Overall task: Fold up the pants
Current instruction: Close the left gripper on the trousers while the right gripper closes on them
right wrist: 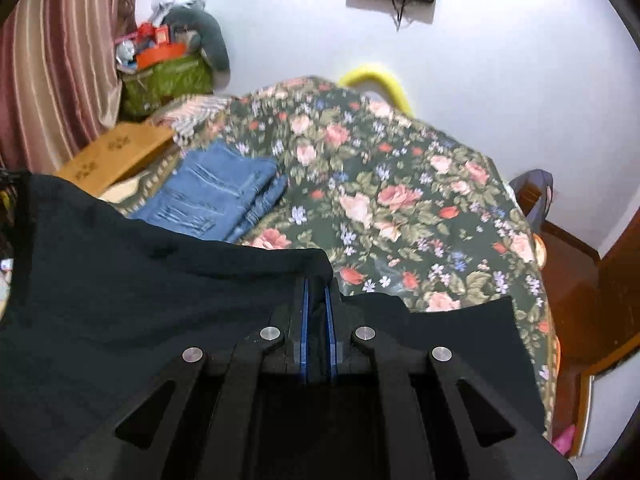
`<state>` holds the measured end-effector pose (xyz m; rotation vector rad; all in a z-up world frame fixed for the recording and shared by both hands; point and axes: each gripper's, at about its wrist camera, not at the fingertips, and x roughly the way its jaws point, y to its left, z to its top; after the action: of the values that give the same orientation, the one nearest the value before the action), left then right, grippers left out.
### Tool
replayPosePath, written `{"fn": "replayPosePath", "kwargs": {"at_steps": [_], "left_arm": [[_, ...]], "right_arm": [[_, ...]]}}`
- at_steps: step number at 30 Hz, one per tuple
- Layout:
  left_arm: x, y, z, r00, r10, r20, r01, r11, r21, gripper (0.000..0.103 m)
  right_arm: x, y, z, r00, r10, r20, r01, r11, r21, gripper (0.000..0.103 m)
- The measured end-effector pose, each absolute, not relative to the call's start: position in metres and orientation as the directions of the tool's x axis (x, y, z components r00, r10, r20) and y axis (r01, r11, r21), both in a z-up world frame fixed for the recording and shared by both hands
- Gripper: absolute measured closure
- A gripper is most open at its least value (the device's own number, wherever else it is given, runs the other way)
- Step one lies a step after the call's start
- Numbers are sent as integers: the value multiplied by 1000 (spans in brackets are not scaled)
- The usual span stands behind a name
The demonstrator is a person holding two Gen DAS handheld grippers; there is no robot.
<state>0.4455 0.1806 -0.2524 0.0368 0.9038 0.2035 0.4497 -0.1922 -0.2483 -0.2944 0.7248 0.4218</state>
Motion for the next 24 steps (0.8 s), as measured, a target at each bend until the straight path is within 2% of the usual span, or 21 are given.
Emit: {"fn": "replayPosePath", "kwargs": {"at_steps": [4,17,24], "left_arm": [[423,181,-242,618,175,-766,-151,983,103,99],[309,173,-191,680,109,-726,-87,994,68,99],[245,170,-202,677,130,-724,-81,991,102,99]], "right_arm": [[420,-199,-234,683,285,-672,-476,872,-113,97],[306,-221,-194,693,385,-609,-460,887,38,97],[242,-229,-201,676,401,-618,-458,886,75,97]]}}
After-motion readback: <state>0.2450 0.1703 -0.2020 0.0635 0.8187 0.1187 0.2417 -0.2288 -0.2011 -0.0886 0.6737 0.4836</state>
